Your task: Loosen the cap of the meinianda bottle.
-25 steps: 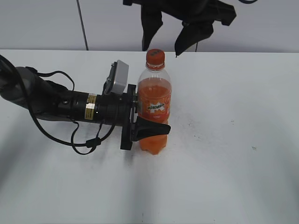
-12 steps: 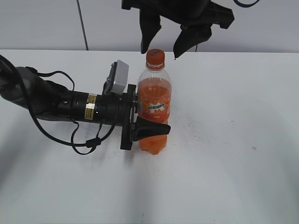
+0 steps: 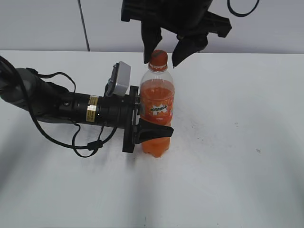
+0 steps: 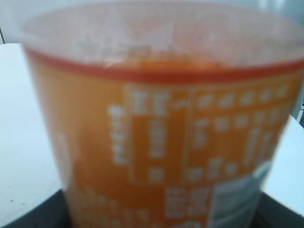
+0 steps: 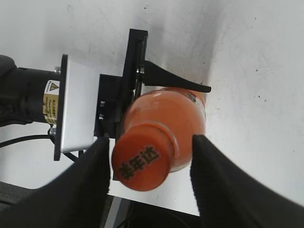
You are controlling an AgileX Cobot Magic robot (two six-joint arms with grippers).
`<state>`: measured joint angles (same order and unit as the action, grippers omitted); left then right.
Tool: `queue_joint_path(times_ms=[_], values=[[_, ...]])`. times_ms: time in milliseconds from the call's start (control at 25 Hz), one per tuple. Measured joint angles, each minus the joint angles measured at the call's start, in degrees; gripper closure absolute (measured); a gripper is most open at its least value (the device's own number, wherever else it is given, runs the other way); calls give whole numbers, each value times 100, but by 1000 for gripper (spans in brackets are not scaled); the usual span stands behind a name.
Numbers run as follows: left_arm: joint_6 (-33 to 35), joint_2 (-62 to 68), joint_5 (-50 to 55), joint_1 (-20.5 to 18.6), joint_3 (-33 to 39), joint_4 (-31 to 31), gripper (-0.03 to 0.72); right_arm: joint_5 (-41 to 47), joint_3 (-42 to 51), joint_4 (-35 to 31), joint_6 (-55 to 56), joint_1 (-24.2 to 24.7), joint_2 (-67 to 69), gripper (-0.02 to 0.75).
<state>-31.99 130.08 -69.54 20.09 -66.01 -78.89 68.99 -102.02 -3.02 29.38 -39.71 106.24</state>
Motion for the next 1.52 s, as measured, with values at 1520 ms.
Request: queue_joint_path(times_ms=[1520], values=[[1,0,-6,-4,0,-20,273,39,0,-106,-7998,-7,-96,467]])
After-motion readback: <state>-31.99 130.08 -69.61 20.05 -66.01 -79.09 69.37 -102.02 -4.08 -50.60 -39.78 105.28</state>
